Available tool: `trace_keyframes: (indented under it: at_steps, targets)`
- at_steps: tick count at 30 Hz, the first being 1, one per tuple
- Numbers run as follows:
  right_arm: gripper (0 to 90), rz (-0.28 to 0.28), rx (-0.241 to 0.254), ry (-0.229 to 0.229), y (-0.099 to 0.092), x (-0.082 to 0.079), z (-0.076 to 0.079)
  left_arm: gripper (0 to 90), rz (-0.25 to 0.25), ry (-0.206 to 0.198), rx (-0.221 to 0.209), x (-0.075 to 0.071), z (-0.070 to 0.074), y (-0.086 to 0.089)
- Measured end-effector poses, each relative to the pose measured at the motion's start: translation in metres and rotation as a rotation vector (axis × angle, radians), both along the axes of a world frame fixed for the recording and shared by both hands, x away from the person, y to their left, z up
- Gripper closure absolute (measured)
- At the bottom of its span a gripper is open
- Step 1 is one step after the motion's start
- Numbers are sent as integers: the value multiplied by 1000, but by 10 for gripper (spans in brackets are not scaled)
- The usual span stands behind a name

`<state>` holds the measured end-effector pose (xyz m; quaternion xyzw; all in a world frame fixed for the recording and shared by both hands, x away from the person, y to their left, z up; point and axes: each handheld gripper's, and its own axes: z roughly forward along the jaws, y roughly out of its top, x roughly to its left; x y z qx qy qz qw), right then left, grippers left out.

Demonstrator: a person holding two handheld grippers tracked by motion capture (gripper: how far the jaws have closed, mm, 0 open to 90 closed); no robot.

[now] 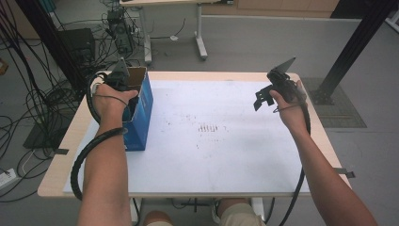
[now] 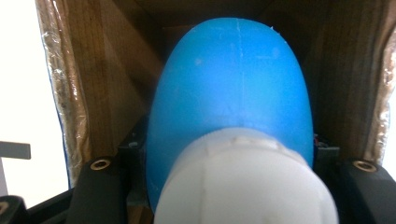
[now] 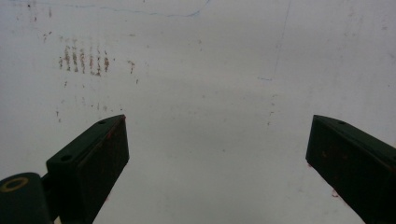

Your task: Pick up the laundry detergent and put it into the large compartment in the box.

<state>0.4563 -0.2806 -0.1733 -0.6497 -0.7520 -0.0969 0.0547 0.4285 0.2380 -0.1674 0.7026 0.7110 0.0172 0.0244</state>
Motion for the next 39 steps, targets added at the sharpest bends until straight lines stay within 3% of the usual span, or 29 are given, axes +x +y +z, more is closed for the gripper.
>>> trace_keyframes:
  at_steps: [39]
  targets:
    - [60,4,0,3,1,1,-2,372,-3,-4,-1,-1,-1,1]
